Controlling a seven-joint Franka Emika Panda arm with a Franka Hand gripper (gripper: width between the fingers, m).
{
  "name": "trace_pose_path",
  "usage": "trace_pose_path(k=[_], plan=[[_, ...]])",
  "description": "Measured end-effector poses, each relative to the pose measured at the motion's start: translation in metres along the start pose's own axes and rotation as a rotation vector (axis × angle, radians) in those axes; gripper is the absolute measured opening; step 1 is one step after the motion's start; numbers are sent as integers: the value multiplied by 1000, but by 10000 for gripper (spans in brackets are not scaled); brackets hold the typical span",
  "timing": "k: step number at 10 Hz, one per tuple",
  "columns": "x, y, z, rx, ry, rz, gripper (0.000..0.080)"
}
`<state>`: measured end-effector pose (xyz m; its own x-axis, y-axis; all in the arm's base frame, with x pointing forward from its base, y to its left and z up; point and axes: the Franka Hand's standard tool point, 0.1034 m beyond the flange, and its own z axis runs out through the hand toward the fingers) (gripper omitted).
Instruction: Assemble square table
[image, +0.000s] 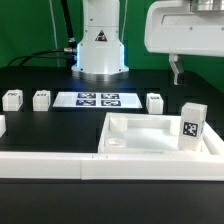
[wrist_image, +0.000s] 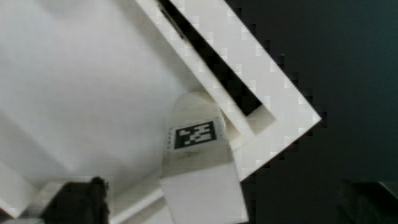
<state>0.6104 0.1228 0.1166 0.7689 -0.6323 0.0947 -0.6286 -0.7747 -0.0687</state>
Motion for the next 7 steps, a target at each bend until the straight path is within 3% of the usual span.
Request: trace_pose_path(k=[1,3,4,5,7], plan=[[0,0,1,0,0,-83,649],[-29,8,12,32,13,-202,649],[-43,17,17,53,41,-369,649],[-59,39,27,55,50,-503,649],[-58,37,25,53,55,-615,649]])
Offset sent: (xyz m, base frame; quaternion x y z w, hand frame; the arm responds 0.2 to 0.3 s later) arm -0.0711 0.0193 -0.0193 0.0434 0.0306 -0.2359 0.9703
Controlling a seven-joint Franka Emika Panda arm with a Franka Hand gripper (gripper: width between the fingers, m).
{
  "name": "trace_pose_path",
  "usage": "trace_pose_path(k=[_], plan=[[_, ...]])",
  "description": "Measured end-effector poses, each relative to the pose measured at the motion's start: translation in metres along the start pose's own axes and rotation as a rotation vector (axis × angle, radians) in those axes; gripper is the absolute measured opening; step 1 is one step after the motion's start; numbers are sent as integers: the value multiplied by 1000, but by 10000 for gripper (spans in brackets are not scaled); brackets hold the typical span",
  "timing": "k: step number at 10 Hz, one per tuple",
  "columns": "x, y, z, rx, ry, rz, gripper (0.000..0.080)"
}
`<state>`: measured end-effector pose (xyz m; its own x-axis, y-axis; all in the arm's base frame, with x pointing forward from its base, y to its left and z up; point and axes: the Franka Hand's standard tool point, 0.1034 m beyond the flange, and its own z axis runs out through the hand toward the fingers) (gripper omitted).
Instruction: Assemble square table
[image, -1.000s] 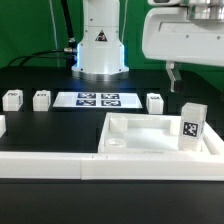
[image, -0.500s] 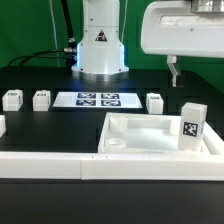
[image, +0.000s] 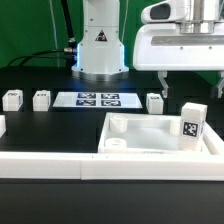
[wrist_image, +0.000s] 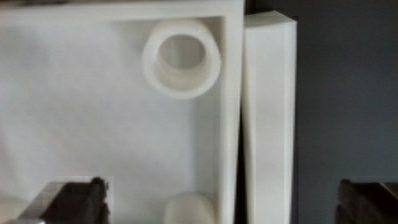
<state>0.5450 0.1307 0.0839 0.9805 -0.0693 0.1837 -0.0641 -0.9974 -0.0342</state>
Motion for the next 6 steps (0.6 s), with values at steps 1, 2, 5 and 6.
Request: trace_pose_path(k=[1,2,5,6], plan=[[0,0,0,-1,0,-48,649],[0,1,0,-1,0,-113,649],[-5,2,3,-2,-23,-116,649],[-24,7,8,-7,-55,-109,649]])
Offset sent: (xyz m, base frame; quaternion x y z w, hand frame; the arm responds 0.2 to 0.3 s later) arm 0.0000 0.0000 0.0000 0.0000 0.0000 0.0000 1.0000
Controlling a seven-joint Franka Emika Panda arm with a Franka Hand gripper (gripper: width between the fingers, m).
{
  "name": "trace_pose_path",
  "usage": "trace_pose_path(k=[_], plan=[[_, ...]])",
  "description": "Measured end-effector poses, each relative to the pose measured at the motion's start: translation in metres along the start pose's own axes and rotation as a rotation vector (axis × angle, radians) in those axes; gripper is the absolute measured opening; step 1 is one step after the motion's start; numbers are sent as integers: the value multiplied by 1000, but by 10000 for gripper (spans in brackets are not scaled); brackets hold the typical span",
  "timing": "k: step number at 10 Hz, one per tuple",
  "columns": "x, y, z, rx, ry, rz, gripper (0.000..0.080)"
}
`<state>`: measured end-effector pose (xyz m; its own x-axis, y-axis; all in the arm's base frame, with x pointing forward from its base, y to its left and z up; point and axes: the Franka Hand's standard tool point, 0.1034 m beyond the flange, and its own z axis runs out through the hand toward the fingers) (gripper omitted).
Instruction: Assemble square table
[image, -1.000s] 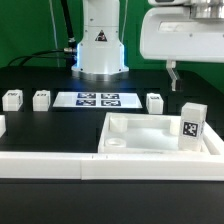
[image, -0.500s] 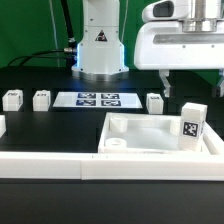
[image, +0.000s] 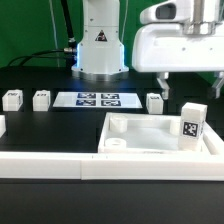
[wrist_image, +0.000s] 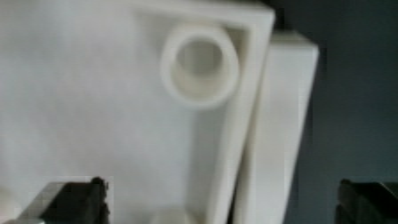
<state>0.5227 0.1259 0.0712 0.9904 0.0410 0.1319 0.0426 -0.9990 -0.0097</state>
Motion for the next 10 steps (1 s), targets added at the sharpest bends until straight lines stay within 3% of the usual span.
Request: trace_pose_path(k=[3,4,6,8,10], plan=[[-61,-4,-1,5,-213,10,649],[-75,-2,-3,33,-324,44,649],[-69,-1,-3,28,-463,47,649],[-74,2,-1,25,-606,58,649],[-103,4,15,8,-741,96,649]])
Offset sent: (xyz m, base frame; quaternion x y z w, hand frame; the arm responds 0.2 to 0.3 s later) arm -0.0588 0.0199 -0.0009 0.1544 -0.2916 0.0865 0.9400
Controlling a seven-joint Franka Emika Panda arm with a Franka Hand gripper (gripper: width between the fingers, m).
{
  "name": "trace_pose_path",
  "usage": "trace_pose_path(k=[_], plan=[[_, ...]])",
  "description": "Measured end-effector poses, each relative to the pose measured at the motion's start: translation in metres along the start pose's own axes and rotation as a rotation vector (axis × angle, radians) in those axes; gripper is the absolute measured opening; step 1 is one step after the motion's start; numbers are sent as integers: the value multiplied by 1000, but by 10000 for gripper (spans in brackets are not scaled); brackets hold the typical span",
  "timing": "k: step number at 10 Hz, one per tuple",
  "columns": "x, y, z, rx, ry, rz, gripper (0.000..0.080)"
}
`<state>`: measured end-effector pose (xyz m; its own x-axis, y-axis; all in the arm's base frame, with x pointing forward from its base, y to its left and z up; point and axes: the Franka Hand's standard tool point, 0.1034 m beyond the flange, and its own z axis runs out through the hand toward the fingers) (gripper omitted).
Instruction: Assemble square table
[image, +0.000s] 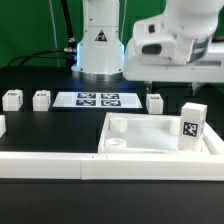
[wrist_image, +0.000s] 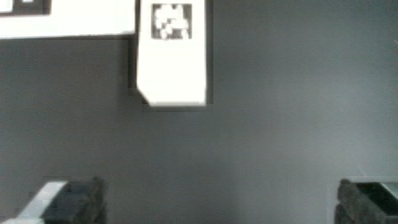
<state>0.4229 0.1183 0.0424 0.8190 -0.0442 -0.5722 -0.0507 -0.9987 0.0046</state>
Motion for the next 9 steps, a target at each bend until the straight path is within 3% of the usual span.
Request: trace_pose_path(k=[2,5,8,9], plan=[[-12,8,18,9,-172,29,649],[-10,17,21,7,-339,49,649],[-8,18,23,8,-331,52,649],[-11,17,36,-1,-339,89,649]])
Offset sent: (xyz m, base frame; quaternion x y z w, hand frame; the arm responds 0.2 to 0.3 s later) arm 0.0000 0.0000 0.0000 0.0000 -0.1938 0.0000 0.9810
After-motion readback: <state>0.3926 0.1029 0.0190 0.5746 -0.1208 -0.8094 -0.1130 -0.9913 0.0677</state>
